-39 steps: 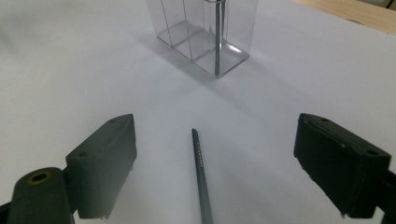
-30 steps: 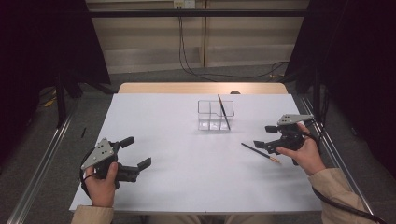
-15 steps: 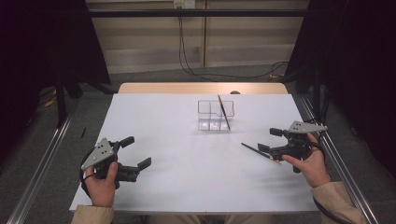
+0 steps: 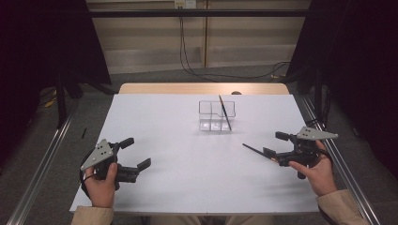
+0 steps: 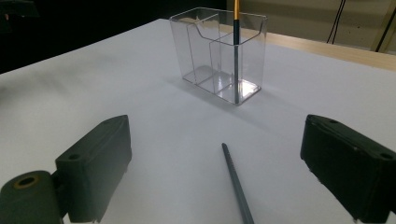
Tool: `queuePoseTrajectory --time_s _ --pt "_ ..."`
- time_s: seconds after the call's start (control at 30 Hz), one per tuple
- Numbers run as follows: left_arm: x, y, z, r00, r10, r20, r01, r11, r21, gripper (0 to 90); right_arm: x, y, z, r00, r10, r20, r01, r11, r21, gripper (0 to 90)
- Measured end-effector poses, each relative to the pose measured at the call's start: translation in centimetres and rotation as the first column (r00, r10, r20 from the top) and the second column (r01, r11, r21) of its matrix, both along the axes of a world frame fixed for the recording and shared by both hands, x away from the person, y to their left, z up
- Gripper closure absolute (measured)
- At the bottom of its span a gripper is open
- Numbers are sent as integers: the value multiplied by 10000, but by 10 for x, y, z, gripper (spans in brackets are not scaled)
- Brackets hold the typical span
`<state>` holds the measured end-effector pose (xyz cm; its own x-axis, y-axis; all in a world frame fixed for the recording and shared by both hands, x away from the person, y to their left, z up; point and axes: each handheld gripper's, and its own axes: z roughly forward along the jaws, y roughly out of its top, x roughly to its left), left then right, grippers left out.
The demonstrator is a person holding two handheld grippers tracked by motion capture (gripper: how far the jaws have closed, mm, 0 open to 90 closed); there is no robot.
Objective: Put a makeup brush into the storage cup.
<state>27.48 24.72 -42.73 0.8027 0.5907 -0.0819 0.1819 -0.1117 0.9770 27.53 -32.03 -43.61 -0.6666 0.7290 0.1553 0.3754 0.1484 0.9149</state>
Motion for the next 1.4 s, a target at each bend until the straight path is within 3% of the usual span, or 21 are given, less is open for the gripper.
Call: queuePoseTrajectory --time_s 0.97,1.4 --pt "-1 -6 0 9998 -189 -3 189 9997 141 6 -13 -1 0 9996 64 277 -59 9998 -183 77" --pt "1 -4 -3 9999 -115 -82 116 9999 126 6 -3 0 1 9996 85 268 -78 9996 -255 77"
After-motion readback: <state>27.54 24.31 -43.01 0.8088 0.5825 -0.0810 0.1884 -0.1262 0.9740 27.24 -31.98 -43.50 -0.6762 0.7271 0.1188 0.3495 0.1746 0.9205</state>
